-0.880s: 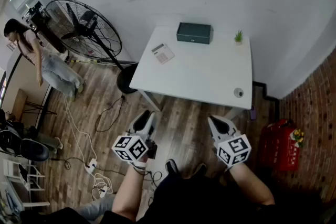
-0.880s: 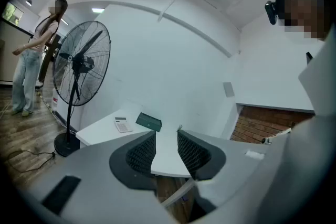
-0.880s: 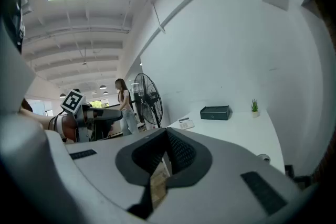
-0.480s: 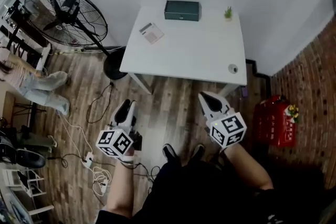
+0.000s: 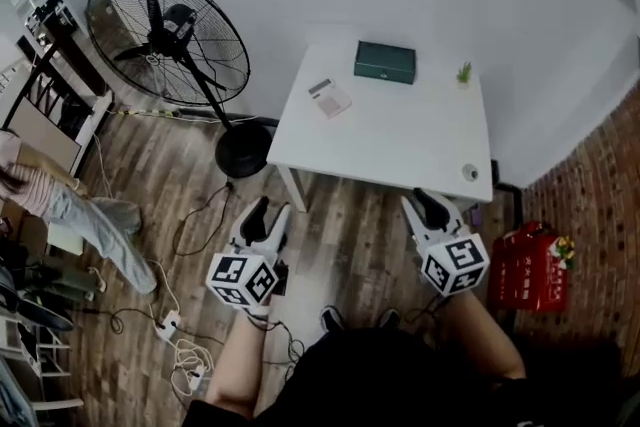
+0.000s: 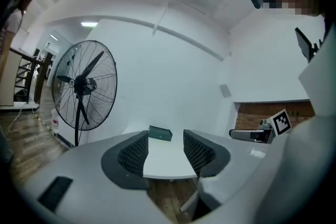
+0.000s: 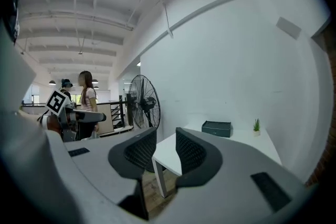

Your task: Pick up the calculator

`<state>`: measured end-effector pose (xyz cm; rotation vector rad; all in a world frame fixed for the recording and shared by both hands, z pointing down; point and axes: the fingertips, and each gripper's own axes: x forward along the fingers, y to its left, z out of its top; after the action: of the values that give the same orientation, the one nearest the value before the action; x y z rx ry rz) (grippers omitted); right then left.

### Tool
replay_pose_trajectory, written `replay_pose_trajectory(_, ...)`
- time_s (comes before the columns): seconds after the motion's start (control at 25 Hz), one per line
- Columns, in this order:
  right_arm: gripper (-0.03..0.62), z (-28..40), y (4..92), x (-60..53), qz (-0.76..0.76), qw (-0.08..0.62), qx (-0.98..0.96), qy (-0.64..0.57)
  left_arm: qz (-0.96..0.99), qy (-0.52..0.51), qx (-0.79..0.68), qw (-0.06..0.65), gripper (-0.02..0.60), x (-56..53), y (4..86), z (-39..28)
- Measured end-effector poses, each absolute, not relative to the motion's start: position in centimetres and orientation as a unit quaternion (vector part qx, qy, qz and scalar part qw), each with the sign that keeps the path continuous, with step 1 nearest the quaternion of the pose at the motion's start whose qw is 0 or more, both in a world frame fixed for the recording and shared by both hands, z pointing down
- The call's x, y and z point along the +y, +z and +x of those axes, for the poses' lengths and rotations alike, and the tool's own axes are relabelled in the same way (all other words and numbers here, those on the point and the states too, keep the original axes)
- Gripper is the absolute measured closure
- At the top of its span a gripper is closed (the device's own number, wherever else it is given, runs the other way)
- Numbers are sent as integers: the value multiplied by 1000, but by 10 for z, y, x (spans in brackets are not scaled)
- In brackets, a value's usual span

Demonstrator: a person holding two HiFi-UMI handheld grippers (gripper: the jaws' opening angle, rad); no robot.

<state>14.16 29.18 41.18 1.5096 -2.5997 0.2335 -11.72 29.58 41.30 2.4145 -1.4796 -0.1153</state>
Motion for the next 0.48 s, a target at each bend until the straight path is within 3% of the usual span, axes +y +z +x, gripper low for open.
replay_pose_trajectory(0.08,441,129,404,289,506,62,-857,75,846,-44,-507,160,374,294,414,-130)
replay_pose_trajectory(0.16,430,117,399,286,512,63,-853,75,849,-49,-501,160,367,290,416,-142)
replay_pose_trajectory(0.48,428,93,406,262,509,78,-854,72,852,-51,-491,171,360,266,423,-161)
